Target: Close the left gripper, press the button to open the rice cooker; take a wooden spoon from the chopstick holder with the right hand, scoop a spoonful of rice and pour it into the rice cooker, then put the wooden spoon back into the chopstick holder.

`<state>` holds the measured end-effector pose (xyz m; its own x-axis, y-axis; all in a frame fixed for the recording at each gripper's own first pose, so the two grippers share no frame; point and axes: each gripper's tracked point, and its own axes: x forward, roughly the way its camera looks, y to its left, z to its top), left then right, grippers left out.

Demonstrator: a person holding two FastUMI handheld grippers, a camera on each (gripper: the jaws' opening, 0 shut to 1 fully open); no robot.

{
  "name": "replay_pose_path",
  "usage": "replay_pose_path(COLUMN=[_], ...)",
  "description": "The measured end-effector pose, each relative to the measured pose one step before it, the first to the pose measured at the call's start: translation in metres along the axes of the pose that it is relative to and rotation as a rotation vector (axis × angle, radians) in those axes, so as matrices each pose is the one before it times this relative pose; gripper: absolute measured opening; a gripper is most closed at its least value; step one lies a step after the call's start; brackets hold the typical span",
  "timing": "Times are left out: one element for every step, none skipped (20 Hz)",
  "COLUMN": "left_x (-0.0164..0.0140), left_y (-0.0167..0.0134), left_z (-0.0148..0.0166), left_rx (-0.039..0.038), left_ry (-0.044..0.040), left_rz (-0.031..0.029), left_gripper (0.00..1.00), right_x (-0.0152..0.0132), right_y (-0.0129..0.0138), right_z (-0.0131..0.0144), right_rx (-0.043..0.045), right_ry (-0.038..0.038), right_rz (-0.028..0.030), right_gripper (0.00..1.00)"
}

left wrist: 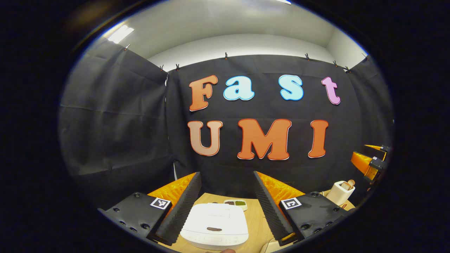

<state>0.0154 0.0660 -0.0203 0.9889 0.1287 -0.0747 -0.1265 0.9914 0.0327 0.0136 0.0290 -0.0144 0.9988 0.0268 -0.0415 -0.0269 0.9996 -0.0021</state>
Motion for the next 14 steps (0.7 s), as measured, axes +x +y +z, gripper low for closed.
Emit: replay_pose_path(left_x=[0.00144, 0.00258, 0.00347, 0.00347, 0.00174, 0.00246, 0.00346, 0.00365, 0.00526, 0.00514, 0.00707, 0.00657, 0.00779, 0.00846], left_y=[0.00213, 0.00199, 0.00127, 0.00176, 0.00235, 0.00229, 0.00139, 0.00224, -0.00502, -0.00182, 0.00124, 0.00135, -0.00019, -0.00644], left_z=[-0.00239, -0.00302, -0.00297, -0.00447, -0.00435, -0.00581, -0.00639, -0.00644, -0.00737, -0.00905, -0.00876, -0.01030, -0.01022, -0.01305], left_rx=[0.00214, -0.00464, -0.00687, -0.00429, -0.00273, -0.00228, 0.00071, 0.00156, 0.00087, 0.01373, 0.00757, -0.00046, -0.01445, -0.01570], left_ry=[0.01311, 0.01118, 0.01185, 0.01598, 0.01204, 0.01736, 0.02222, 0.02568, 0.02772, 0.03667, 0.03618, 0.04206, 0.04573, 0.05686], left_rz=[0.00870, 0.01026, 0.00472, 0.00539, 0.00733, 0.00280, 0.00233, 0.00086, -0.02181, -0.00988, 0.00435, -0.00464, -0.01316, -0.03823], left_gripper=[0.99, 0.98, 0.96, 0.98, 0.97, 0.97, 0.97, 0.96, 0.82, 0.67, 0.39, 0.29, 0.08, 0.06], right_x=[0.00070, -0.00026, 0.00022, -0.00058, 0.00078, 0.00066, 0.00043, -0.00070, 0.00030, -0.00087, 0.00035, -0.00094, 0.00075, -0.00010], right_y=[-0.00134, -0.00235, -0.00269, -0.00370, -0.00369, -0.00258, -0.00207, -0.00158, -0.00012, -0.00135, -0.00277, -0.00352, -0.00323, -0.00405], right_z=[-0.00226, -0.00257, -0.00248, -0.00221, -0.00168, -0.00184, -0.00108, -0.00298, -0.00258, -0.00204, -0.00117, -0.00074, -0.00055, -0.00233], right_rx=[-0.00319, -0.00201, -0.00096, -0.00095, 0.00063, 0.00263, 0.00143, -0.00068, -0.00581, -0.00899, -0.00770, -0.00586, -0.00228, 0.00034], right_ry=[0.00710, 0.00713, 0.00765, 0.00513, 0.00604, 0.00425, 0.00346, 0.00605, 0.00876, 0.00670, 0.00250, -0.00027, 0.00033, 0.00384], right_rz=[0.00256, -0.00037, -0.00333, -0.00660, -0.00916, -0.00488, -0.00412, -0.00222, 0.00255, -0.00005, -0.00409, -0.00417, -0.00822, -0.00975], right_gripper=[0.97, 0.95, 0.97, 0.97, 0.97, 0.97, 0.95, 0.95, 0.95, 0.95, 0.95, 0.95, 0.95, 0.95])
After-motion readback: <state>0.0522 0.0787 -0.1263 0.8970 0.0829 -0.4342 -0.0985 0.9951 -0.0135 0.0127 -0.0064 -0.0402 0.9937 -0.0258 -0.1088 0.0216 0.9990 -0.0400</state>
